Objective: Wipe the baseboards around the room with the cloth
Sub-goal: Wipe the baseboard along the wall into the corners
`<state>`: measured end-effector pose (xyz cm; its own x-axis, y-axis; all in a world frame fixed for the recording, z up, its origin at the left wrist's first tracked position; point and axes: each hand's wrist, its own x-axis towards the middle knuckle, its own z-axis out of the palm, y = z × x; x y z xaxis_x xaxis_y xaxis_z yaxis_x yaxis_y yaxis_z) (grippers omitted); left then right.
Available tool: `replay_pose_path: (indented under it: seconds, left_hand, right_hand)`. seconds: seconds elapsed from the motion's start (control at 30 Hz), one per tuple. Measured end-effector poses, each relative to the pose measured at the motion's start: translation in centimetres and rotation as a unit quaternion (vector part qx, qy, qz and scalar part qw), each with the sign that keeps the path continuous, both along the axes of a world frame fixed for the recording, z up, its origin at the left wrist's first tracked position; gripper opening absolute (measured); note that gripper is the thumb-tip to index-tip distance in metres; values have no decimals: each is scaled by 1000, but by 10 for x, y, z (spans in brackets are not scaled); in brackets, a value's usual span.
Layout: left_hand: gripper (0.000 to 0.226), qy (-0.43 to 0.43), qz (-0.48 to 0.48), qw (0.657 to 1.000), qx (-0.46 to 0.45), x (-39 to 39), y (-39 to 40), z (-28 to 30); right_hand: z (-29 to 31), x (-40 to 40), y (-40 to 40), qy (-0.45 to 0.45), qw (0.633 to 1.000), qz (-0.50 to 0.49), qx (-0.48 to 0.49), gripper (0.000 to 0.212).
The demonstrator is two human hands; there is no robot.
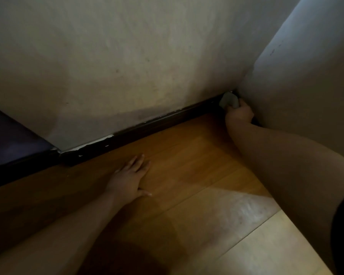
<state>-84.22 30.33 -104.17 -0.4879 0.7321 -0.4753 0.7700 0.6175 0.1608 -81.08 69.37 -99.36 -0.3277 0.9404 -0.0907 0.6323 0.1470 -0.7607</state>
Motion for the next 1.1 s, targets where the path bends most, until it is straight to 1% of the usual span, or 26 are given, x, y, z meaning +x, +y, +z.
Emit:
replay_pose_path:
  seconds: [0.13,0.23,0.33,0.4,0.47,0.5,0.53,0.6,0.63,0.67,0.77,0.87,0.97,1.03,1.1]
  left_hand:
    - [103,-3,4,1000,4,1,0,0]
    - [103,-3,3,1000,7,1,-1,-1]
    - [104,-10,3,1000,5,0,0,-2]
    - [104,-16,7,1000,1,0,1,-1]
    - [104,-10,5,1000,-4,1,1,0]
    - [103,-9,3,1000,-8,1,1,0]
    - [103,-10,6,1000,-10,2,1,1]
    - [104,-15,13,1000,-14,2,3,1]
    - [104,-16,12,1000,-19,1,3,2]
    - [104,-16,8,1000,-26,1,4,2]
    - [103,-25,-4,999,-40,-2,3,2]
    - [96,-49,3,998,-41,-6,2,5]
    - [81,-75,29,997,-9,-10,1,10]
    - [77,-55,32,998,20,-9,-7,11]
    - [76,-13,30,999,31,-7,-20,9]
  right_hand:
    - [-7,-1,0,-40,999,24,-21,53]
    - [-9,-5,-11,-53,998,31,-28,61]
    - [-9,-8,-31,-68,996,41,-33,64]
    - [-10,-5,-48,-80,994,69,-7,63]
    - [-13,-2,-68,-69,990,118,16,59]
    - [-16,-1,-81,-52,990,132,11,57]
    - [-19,-2,-95,-31,991,133,-9,57]
    - [-25,-4,-123,39,990,102,-93,59]
    - [-28,-5,-136,57,987,93,-116,60]
    - [-31,-6,-148,57,986,98,-122,60]
    - [-33,-5,-170,16,986,135,-93,63]
    - [-29,-4,-169,13,981,156,-111,66]
    - [-23,5,-152,6,978,181,-107,62]
    - [-20,10,-139,-7,981,175,-85,58]
    - [-15,10,-131,-7,987,147,-66,57]
